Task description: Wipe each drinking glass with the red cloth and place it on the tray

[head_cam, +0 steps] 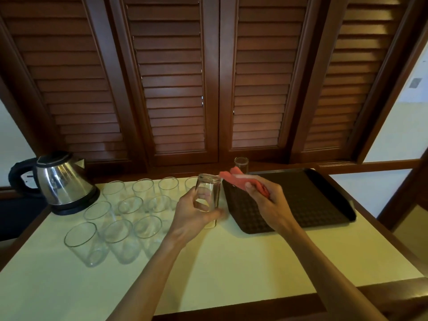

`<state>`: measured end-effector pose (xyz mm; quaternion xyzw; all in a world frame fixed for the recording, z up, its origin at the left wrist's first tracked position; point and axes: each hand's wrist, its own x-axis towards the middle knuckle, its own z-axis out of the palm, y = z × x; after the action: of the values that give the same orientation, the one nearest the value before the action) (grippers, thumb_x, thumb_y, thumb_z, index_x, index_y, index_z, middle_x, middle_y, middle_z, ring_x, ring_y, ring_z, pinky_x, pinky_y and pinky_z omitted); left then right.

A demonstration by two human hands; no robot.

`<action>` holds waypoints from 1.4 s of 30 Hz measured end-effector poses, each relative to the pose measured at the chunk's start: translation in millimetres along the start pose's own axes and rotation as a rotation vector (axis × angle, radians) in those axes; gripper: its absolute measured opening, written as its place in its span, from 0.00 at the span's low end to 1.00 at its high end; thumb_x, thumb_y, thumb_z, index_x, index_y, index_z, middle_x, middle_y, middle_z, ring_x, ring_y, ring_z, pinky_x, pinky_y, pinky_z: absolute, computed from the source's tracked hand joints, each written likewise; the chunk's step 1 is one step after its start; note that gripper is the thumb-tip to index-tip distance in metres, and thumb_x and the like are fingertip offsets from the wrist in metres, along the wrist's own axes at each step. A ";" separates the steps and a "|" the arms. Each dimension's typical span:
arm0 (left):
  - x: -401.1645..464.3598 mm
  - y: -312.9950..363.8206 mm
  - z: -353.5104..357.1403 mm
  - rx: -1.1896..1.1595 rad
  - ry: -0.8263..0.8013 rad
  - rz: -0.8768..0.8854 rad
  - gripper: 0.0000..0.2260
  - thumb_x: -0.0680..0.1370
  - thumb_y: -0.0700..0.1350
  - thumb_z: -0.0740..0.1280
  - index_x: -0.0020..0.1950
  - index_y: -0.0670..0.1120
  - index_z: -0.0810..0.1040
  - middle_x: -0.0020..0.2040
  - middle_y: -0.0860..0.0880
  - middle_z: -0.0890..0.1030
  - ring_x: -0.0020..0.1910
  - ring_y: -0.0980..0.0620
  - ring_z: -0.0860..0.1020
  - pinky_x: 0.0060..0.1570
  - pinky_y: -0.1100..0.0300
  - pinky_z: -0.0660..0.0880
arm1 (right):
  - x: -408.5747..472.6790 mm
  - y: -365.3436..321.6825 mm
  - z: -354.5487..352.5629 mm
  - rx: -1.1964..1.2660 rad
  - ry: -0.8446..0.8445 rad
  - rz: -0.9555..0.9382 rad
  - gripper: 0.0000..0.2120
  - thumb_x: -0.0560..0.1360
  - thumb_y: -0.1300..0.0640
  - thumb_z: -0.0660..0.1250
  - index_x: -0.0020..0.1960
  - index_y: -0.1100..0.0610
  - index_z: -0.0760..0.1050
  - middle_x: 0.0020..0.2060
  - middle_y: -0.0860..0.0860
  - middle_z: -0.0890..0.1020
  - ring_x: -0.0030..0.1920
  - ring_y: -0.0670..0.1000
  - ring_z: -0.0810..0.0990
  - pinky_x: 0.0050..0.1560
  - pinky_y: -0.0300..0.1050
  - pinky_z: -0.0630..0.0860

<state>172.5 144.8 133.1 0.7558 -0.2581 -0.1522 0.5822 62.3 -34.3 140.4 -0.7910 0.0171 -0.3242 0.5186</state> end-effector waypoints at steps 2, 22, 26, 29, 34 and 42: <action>4.5 0.2 10.1 -0.050 0.012 -0.038 0.21 0.68 0.48 0.83 0.57 0.51 0.78 0.53 0.51 0.82 0.49 0.52 0.81 0.43 0.61 0.76 | -6.1 32.9 -8.0 -0.141 0.065 0.018 0.15 0.82 0.61 0.63 0.65 0.48 0.78 0.67 0.47 0.80 0.70 0.43 0.75 0.73 0.52 0.70; 118.3 -31.6 130.0 -0.002 -0.036 -0.027 0.24 0.69 0.38 0.83 0.59 0.48 0.77 0.59 0.52 0.82 0.62 0.51 0.80 0.57 0.65 0.75 | -65.7 165.6 -43.6 -0.783 -0.017 0.160 0.12 0.70 0.58 0.67 0.53 0.54 0.80 0.58 0.50 0.80 0.59 0.53 0.78 0.61 0.48 0.76; 143.8 -46.1 149.9 0.052 -0.017 -0.044 0.26 0.67 0.41 0.84 0.61 0.50 0.77 0.62 0.49 0.83 0.63 0.49 0.81 0.68 0.49 0.77 | -64.7 167.6 -44.5 -0.773 -0.010 0.148 0.14 0.70 0.52 0.61 0.52 0.54 0.80 0.58 0.50 0.81 0.60 0.53 0.78 0.62 0.50 0.76; 155.3 -53.5 159.0 0.042 -0.012 -0.068 0.29 0.68 0.41 0.84 0.66 0.48 0.76 0.64 0.49 0.82 0.64 0.48 0.80 0.68 0.47 0.76 | -65.4 170.0 -45.7 -0.771 -0.007 0.149 0.12 0.70 0.56 0.66 0.52 0.54 0.80 0.58 0.50 0.81 0.59 0.53 0.78 0.62 0.51 0.76; 165.4 -59.1 166.8 0.076 0.012 -0.112 0.30 0.70 0.43 0.83 0.68 0.47 0.74 0.67 0.47 0.78 0.69 0.45 0.76 0.69 0.46 0.76 | -66.0 171.2 -44.7 -0.770 0.009 0.144 0.17 0.71 0.49 0.59 0.53 0.53 0.80 0.59 0.47 0.80 0.62 0.50 0.77 0.64 0.50 0.75; 167.9 -63.1 173.6 0.134 0.020 -0.152 0.28 0.72 0.43 0.82 0.67 0.47 0.73 0.68 0.46 0.77 0.70 0.45 0.75 0.65 0.53 0.74 | -67.6 175.9 -47.1 -0.791 -0.012 0.147 0.14 0.71 0.53 0.68 0.56 0.51 0.80 0.60 0.46 0.79 0.64 0.49 0.75 0.66 0.48 0.72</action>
<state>231.5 -77.7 36.5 0.8120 -0.2036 -0.1710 0.5196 38.4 -129.1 -27.5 -0.9281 0.1941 -0.2499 0.1961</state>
